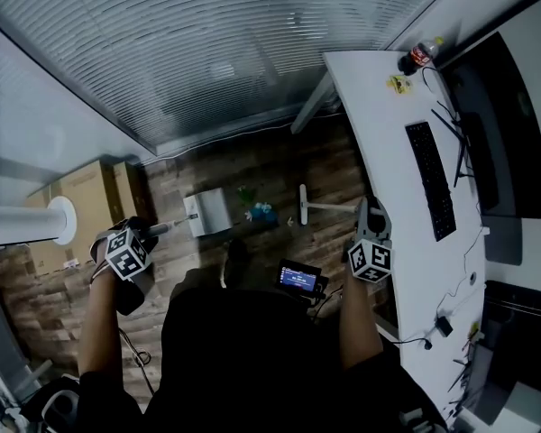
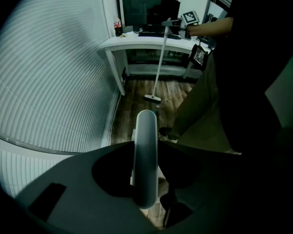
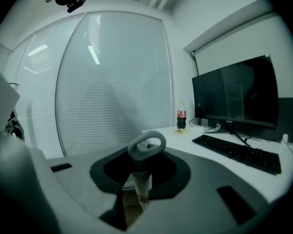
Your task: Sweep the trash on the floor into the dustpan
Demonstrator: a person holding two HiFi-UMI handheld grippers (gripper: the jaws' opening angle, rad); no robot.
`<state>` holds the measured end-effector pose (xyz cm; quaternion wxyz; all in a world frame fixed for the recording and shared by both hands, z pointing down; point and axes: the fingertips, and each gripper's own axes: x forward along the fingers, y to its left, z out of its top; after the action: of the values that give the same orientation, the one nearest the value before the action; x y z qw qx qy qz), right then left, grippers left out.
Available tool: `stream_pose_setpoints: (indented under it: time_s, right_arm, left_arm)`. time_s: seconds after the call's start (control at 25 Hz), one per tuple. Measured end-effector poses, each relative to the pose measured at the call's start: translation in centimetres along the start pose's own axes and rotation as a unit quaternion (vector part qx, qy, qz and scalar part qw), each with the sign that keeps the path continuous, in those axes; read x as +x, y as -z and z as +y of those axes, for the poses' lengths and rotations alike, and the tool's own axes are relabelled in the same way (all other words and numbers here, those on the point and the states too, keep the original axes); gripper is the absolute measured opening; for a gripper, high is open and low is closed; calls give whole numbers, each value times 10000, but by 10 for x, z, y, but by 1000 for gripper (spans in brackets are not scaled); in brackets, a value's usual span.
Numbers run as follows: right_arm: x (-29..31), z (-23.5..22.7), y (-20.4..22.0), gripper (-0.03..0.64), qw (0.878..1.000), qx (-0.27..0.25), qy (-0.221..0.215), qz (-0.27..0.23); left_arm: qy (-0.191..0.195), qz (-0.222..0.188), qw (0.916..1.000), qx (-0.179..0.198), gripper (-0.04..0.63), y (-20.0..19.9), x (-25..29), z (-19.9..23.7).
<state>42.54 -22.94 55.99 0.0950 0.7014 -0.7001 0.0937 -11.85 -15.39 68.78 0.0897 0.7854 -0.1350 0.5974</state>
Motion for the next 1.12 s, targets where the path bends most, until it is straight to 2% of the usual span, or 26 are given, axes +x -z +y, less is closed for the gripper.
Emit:
stream_pose_setpoints:
  time_s: [0.16,0.28,0.4,0.48,0.68,1.12]
  right_arm:
    - [16,33,7,80,9992,82,-384,-91]
    - [27,57,6,83,9973,374,-626,-38]
    - [31,73,7,97,9940,879,-647,-25]
    - [32,88,9,105,9921,1026,-719,0]
    - [32,120,16,123,9890,1232,-817,101]
    - [19,190,24,133,9858,1518,-696,193]
  left_arm:
    - [34,-7,10000,-12,127,-3,1,1]
    - [66,-61,9999,-58,127,-4,2,1]
    - [131,-102,9998,-78,127,-4,3,1]
    - [165,-143,9997,-94,126,-3,3,1]
    - [237,-334,9991,-113,124,-8,3,0]
    - [446,-891,9946,-288,123,-15,4,-5]
